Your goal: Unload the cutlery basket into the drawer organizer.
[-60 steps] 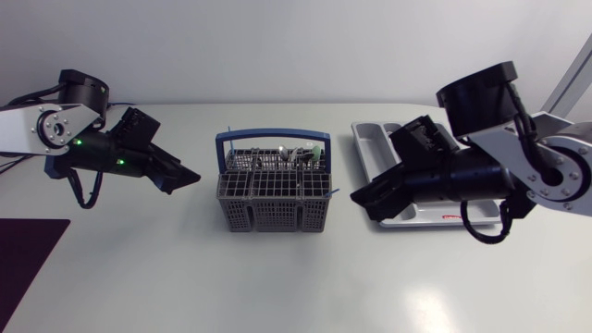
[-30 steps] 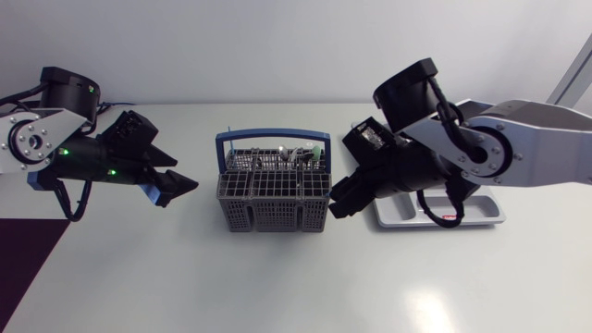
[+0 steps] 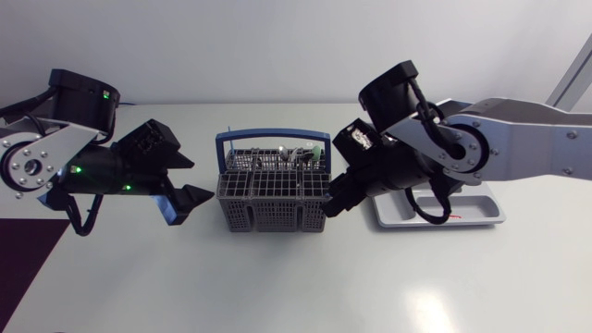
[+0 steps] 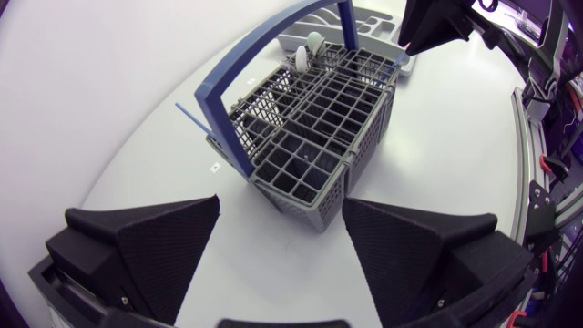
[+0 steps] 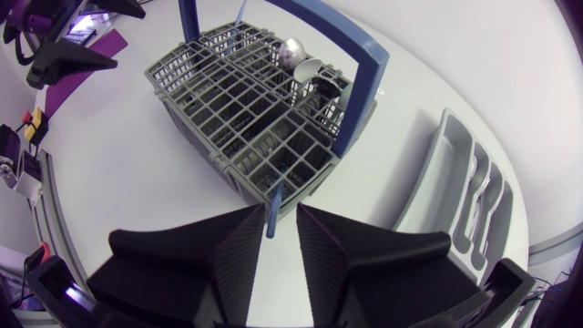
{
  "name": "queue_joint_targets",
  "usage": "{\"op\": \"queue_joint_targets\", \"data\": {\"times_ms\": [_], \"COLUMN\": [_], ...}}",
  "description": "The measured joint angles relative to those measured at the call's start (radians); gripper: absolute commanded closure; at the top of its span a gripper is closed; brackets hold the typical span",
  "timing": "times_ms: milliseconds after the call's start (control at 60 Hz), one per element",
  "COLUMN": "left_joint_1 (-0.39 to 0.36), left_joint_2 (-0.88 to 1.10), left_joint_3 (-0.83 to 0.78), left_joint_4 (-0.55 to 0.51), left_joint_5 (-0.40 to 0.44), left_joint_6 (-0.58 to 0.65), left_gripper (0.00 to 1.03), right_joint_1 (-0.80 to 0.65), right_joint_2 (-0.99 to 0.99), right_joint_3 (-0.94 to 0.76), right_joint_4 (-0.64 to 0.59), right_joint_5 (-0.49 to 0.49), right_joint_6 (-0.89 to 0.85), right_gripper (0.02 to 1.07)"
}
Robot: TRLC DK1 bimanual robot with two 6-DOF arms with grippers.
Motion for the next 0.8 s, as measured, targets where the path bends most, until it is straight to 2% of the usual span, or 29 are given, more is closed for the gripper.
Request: {"op": "queue_joint_targets", "data": {"times_ms": [300, 633, 800], "left_joint_1": [-0.016, -0.016, -0.016], "left_joint_2": [-0.005, -0.008, -0.02], "left_joint_3": [-0.025, -0.052, -0.071], "left_joint_4": [0.035, 0.052, 0.068], "left_joint_5": [-0.01, -0.011, -0.011], "left_joint_6": [0.001, 0.02, 0.023], "left_gripper": [0.06, 0.06, 0.06], "right_joint_1": [0.007, 0.033, 0.033], "right_joint_2": [0.008, 0.007, 0.001], "right_joint_3": [0.002, 0.007, 0.015], "right_joint_4": [0.001, 0.003, 0.002], "right_joint_5": [0.019, 0.042, 0.044], "right_joint_6": [-0.006, -0.011, -0.011], "right_gripper": [0.88, 0.9, 0.86]}}
